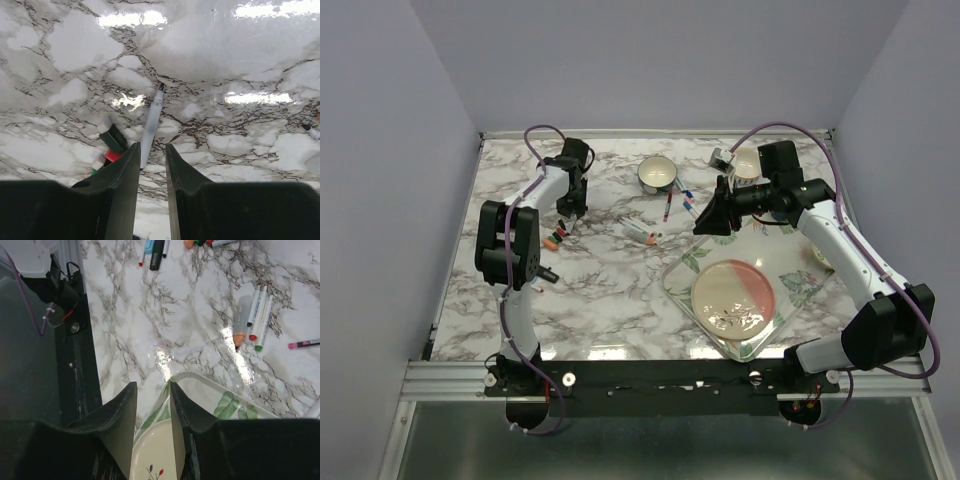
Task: Open the pen caps
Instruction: Grab a pen on the table with the right arm
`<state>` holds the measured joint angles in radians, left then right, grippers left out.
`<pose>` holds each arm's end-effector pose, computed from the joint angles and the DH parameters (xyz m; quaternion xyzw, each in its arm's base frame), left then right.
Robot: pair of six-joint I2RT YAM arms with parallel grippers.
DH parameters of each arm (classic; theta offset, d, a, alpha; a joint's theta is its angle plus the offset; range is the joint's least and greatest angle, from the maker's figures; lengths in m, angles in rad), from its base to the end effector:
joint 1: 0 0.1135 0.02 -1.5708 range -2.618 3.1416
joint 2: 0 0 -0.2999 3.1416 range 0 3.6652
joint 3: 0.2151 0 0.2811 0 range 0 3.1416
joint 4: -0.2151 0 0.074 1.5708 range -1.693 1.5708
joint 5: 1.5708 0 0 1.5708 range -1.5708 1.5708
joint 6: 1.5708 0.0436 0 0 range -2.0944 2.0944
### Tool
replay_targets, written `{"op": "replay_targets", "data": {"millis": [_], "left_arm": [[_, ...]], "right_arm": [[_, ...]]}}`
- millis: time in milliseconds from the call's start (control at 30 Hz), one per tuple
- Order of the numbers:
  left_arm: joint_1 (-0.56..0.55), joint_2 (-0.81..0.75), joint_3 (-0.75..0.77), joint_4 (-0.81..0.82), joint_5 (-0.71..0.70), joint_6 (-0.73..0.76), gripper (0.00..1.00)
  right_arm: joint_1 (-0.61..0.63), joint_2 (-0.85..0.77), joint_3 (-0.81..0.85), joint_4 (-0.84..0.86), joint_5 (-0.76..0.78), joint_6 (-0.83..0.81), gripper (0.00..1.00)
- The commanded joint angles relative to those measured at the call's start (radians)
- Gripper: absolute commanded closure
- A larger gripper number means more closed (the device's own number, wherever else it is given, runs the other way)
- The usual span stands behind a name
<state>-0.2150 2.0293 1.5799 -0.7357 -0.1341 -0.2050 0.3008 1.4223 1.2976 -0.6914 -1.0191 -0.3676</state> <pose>0.4607 -0.0946 0.2086 -0.0079 0.9793 0.0244 0.2007 0.2965 0.1308 0.3649 -0.4360 0.7077 0.4425 0.3366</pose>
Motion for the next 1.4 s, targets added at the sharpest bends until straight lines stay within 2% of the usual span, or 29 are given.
{"op": "replay_targets", "data": {"millis": [0, 400, 800, 933, 1167, 1367], "left_arm": [[0.008, 0.02, 0.029, -0.01, 0.007, 0.019, 0.65], [0.012, 0.057, 0.04, -0.021, 0.031, 0.029, 0.66], [0.014, 0.081, 0.028, -0.05, 0.059, 0.018, 0.79], [0.012, 0.083, 0.003, -0.05, 0.082, 0.009, 0.85], [-0.017, 0.039, -0.057, -0.021, 0.132, -0.025, 0.87], [-0.06, -0.012, -0.127, 0.042, 0.235, -0.092, 0.87]], "right_arm": [[-0.003, 0.009, -0.014, -0.02, -0.027, -0.013, 0.6], [-0.003, 0.009, -0.014, -0.02, -0.027, -0.014, 0.6], [-0.005, 0.006, -0.012, -0.022, -0.027, -0.016, 0.6], [-0.005, 0.001, -0.011, -0.022, -0.027, -0.017, 0.6], [-0.006, -0.005, -0.012, -0.023, -0.03, -0.017, 0.6], [-0.008, -0.011, -0.012, -0.023, -0.033, -0.019, 0.6]]}}
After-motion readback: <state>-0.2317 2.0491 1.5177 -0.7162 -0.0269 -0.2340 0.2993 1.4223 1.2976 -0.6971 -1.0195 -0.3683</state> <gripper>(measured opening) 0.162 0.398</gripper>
